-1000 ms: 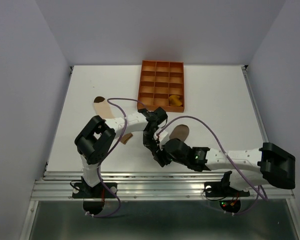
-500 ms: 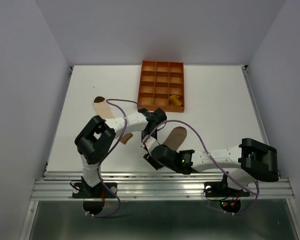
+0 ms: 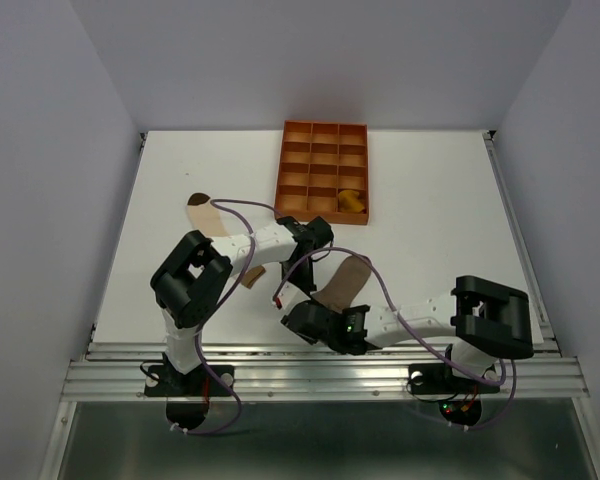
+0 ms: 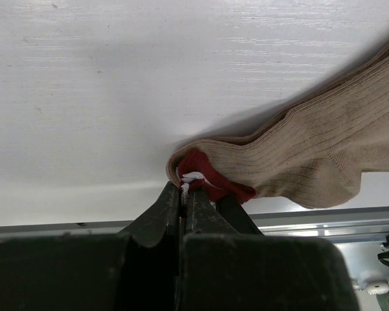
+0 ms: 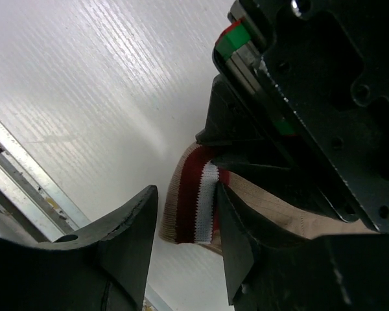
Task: Roll the socks
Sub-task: Roll the sock at the center of the board.
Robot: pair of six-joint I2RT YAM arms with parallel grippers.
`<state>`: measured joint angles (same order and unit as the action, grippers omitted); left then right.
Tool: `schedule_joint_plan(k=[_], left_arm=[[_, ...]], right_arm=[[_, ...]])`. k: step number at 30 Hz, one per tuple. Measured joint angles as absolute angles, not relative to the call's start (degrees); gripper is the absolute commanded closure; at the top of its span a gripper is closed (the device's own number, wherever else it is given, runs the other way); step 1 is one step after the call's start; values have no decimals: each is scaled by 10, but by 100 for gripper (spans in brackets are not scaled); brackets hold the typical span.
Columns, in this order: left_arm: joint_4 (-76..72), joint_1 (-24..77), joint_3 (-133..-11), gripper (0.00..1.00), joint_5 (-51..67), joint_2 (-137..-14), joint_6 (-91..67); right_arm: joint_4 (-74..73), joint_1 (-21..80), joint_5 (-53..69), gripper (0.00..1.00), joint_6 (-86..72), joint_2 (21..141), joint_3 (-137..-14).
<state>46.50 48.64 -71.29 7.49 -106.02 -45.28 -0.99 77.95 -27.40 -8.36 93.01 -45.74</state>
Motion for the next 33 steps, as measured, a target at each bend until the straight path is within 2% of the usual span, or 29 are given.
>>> schedule_joint_plan(k=[4,5,8,12,22,33], left_arm=[[466,486,-713,100,75,-1060,-453],[466,486,-713,96,75,-1060,-453],[466,486,-714,79,75,-1060,-453],[465,484,-714,64,76,-1059,-453],[392,420,-684,46,78,-971,-459],[282,411,-627,45,110,-919,-431]], right_arm=[[-22,783,-293,75,-86,940,-466],[-25,784,-298,85,-88,941,-467],[-29,788,-313,99,-100,942,-469],[-33,790,-322,99,-133,942,-469],[33,736,-244,99,-240,875,-389],[147,609,-96,99,-344,787,-265]])
